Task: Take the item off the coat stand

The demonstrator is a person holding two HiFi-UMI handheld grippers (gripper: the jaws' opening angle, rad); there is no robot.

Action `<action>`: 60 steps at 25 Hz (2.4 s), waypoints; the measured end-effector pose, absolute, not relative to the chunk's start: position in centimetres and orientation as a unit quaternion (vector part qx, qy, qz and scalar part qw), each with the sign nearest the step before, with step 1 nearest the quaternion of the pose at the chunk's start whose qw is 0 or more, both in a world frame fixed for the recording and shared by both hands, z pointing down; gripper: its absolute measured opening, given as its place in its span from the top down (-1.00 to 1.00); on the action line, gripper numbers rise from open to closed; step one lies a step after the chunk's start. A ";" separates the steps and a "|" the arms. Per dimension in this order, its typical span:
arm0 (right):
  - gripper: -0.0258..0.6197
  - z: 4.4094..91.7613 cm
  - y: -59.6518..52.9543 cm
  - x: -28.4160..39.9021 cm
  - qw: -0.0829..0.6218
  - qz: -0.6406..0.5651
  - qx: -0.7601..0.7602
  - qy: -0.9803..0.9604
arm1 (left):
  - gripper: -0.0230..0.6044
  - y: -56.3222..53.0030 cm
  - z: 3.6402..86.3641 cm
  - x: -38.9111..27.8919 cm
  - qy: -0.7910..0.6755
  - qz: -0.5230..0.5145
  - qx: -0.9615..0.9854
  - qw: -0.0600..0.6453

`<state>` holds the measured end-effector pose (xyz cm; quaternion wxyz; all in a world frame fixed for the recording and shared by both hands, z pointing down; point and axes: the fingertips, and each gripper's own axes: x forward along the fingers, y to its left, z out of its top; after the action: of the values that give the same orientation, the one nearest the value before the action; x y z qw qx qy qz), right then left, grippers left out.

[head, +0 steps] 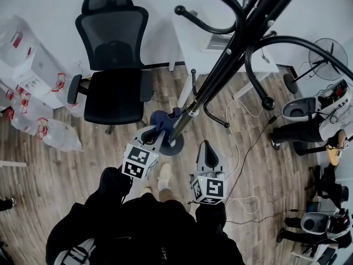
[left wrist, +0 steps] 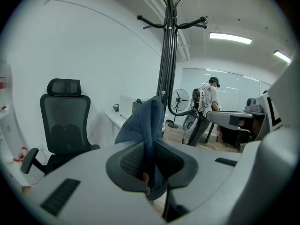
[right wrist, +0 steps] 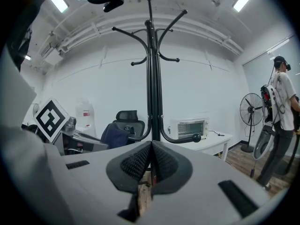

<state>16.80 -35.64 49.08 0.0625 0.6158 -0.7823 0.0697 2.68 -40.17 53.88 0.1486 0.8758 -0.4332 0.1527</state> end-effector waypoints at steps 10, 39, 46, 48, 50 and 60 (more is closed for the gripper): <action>0.87 47.7 -34.2 16.9 0.059 0.056 0.618 -0.782 | 0.76 -39.4 52.0 2.2 -0.441 0.137 0.876 0.139; 0.87 42.6 -23.9 10.0 0.012 0.012 0.566 -0.824 | 0.76 -26.4 42.2 -6.6 -0.529 0.073 0.843 0.066; 0.87 42.3 -21.0 7.1 0.007 0.011 0.544 -0.839 | 0.76 -22.0 42.1 -9.6 -0.551 0.076 0.828 0.064; 0.87 42.2 -20.3 6.2 0.006 0.010 0.538 -0.843 | 0.76 -20.9 42.1 -10.5 -0.557 0.077 0.824 0.064; 0.87 42.2 -19.6 5.3 0.006 0.010 0.531 -0.848 | 0.76 -19.8 42.1 -11.4 -0.564 0.077 0.819 0.065; 0.87 41.9 -17.8 1.2 0.002 0.008 0.501 -0.865 | 0.76 -16.2 41.8 -15.2 -0.592 0.076 0.800 0.062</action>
<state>1.21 -17.83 41.90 0.0020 0.5014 -0.8652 0.0077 -15.18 -16.20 41.82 0.0616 0.8003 -0.5917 0.0755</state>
